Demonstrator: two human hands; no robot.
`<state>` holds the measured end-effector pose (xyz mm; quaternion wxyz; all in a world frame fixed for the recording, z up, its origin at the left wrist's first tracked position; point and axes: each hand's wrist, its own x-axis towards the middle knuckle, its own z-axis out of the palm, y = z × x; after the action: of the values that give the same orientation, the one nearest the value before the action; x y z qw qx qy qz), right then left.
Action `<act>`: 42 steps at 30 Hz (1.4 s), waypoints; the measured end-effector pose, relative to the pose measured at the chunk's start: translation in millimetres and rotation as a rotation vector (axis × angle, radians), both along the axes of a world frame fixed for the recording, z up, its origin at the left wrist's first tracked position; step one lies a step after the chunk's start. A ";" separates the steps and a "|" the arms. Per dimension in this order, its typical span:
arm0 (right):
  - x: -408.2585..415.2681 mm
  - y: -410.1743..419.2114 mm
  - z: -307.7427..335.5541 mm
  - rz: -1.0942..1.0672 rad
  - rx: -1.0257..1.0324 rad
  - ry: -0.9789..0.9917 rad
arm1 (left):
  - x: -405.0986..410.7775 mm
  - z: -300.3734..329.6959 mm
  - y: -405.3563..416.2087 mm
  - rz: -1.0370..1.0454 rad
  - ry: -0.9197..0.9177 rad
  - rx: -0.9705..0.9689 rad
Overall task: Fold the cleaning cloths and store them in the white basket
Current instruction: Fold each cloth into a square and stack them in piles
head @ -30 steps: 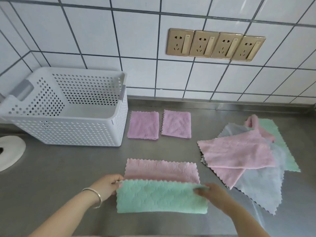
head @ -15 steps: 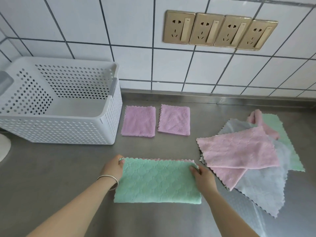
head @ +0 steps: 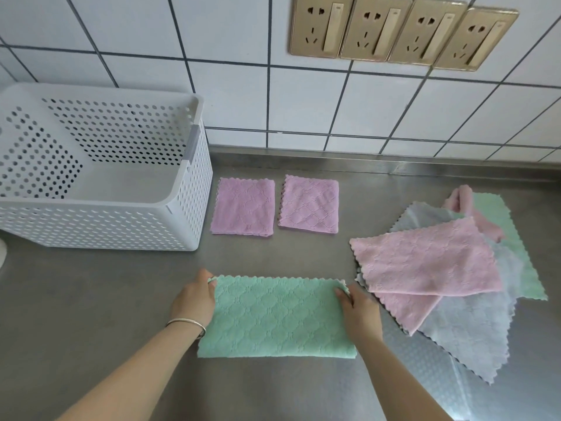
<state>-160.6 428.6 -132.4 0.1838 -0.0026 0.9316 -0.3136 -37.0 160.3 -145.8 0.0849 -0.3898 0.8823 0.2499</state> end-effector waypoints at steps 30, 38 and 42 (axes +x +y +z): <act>66.2 20.7 3.8 -0.132 0.420 -0.134 | -7.6 -19.7 121.2 -0.752 -0.185 -0.218; 67.3 9.4 9.5 -0.139 0.259 -0.119 | -29.8 22.9 130.8 -0.579 -0.093 0.048; 88.1 -15.4 24.4 -0.040 0.096 0.406 | -40.7 58.6 132.5 -0.279 0.095 0.475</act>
<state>-72.5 413.2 -108.0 -0.0141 -0.0387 0.9632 -0.2655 -77.8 292.9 -87.3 0.1662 -0.2213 0.8471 0.4537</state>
